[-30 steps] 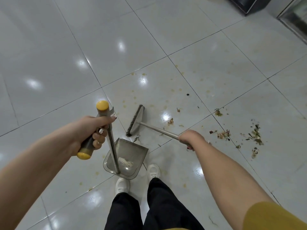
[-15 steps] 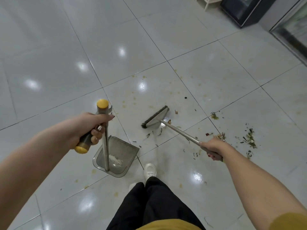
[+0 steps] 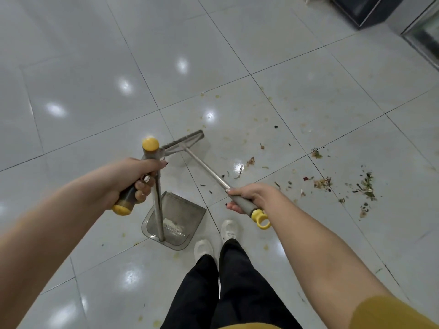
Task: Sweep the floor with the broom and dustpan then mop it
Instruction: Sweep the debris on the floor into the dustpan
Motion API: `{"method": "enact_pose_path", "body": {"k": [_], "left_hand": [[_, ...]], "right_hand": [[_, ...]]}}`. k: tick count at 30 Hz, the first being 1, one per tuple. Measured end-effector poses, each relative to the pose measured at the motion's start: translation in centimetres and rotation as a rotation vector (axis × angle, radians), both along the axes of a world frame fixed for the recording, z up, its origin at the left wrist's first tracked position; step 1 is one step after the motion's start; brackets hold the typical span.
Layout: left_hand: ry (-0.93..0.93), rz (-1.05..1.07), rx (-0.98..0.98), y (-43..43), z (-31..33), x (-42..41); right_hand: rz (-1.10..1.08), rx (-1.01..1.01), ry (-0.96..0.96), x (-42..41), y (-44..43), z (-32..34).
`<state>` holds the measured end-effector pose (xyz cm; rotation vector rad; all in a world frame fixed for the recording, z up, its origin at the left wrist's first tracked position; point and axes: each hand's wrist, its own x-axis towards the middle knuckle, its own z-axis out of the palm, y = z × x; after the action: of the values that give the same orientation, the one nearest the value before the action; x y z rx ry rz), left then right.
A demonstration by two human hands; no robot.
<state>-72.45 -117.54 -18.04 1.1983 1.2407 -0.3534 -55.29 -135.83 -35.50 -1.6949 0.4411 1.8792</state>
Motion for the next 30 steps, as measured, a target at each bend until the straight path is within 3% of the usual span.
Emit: {"method": "enact_pose_path", "body": {"k": [5, 9, 21, 25, 30], "left_hand": [[0.025, 0.032, -0.032, -0.8, -1.0, -1.3], [0.037, 0.081, -0.039, -0.9, -1.1, -1.4], [0.017, 0.086, 0.025, -8.5, -0.3, 4.8], [-0.001, 0.076, 0.061, -12.2, 0.2, 7.2], [-0.018, 0.042, 0.086, -15.6, 0.3, 9.0]], "right_hand": [[0.051, -0.103, 0.060, -2.1, 0.5, -3.4], [0.132, -0.227, 0.000, -2.2, -3.8, -5.2], [0.433, -0.393, -0.229, 10.6, -20.3, -1.6], [0.518, -0.385, -0.355, 14.3, -24.1, -0.2], [0.487, -0.266, -0.372, 14.4, -24.6, 0.4]]}}
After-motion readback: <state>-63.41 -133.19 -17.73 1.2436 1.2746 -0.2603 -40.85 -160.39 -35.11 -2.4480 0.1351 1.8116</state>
